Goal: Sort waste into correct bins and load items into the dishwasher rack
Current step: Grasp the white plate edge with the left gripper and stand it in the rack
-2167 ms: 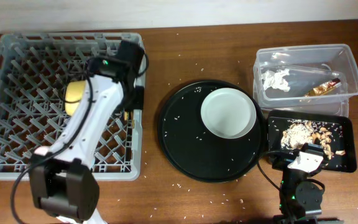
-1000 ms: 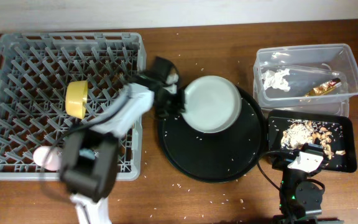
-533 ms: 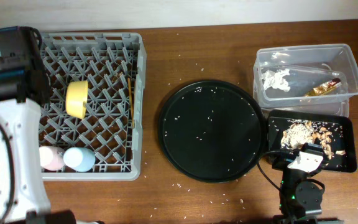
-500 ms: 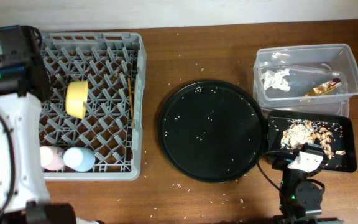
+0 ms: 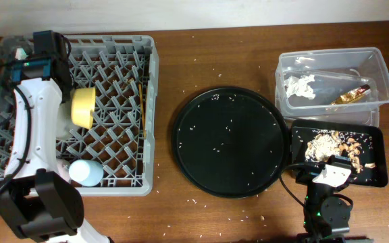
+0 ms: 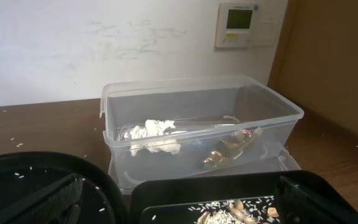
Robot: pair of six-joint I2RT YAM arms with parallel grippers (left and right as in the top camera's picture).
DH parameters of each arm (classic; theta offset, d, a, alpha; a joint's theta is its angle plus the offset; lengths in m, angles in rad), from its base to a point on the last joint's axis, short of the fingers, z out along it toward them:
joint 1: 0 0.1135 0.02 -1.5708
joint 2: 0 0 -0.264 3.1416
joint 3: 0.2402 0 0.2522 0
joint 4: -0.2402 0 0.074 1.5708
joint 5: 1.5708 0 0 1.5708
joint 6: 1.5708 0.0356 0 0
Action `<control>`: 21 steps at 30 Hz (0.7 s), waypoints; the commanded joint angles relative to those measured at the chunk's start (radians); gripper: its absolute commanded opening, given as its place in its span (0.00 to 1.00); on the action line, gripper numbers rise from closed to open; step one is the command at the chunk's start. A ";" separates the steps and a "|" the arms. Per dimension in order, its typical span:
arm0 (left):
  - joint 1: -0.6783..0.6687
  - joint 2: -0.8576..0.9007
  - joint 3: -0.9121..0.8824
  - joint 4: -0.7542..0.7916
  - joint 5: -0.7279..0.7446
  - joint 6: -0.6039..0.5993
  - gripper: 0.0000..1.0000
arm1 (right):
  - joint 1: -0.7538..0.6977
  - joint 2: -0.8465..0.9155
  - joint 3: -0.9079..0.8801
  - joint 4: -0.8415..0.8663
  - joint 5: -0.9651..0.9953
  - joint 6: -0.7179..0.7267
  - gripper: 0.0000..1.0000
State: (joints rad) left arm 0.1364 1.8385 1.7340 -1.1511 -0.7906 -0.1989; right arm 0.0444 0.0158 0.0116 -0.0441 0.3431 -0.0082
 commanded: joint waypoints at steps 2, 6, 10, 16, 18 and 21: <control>-0.070 -0.036 0.002 -0.040 0.021 0.003 0.80 | -0.006 -0.006 -0.006 -0.005 0.002 -0.003 0.98; -0.222 -0.161 0.055 -0.155 0.489 0.003 0.99 | -0.006 -0.006 -0.006 -0.005 0.002 -0.003 0.98; -0.515 -0.406 0.118 -0.301 0.548 0.002 0.99 | -0.006 -0.006 -0.006 -0.005 0.002 -0.003 0.99; -0.672 -0.650 0.118 -0.301 0.555 0.006 0.99 | -0.006 -0.006 -0.006 -0.005 0.002 -0.003 0.98; -0.670 -0.691 0.114 -0.225 0.501 0.007 0.99 | -0.006 -0.006 -0.006 -0.005 0.002 -0.003 0.98; -0.631 -0.723 0.005 -0.046 0.329 0.019 0.99 | -0.006 -0.006 -0.006 -0.005 0.002 -0.003 0.99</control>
State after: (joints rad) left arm -0.5308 1.1427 1.8290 -1.3109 -0.3214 -0.1978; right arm 0.0444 0.0147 0.0116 -0.0441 0.3431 -0.0082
